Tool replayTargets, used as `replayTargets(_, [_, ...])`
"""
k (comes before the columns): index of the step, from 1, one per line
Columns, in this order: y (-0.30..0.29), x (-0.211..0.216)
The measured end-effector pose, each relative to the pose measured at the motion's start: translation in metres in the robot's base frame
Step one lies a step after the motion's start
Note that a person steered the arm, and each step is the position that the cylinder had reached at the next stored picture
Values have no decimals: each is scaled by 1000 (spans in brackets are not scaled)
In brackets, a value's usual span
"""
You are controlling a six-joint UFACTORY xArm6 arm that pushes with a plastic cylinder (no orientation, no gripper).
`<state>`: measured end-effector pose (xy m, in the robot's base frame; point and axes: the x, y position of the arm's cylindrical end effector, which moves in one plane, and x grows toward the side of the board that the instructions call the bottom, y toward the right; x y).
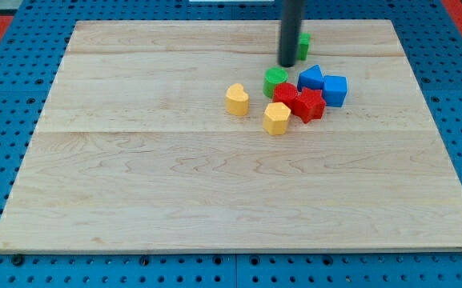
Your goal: Move the green star to the group of the blocks
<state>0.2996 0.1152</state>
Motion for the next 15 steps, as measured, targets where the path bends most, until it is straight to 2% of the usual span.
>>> replayTargets(1, [58,-5])
replayTargets(2, [47,-43])
replayTargets(4, [-112,-54])
replayTargets(5, [-108,-30])
replayTargets(6, [-155,-44])
replayTargets(7, [-175,-36])
replayTargets(8, [-182,-20])
replayTargets(9, [-163,17])
replayTargets(10, [-165,24])
replayTargets(11, [-217,27])
replayTargets(12, [-206,77])
replayTargets(13, [-155,89])
replayTargets(15, [-179,29])
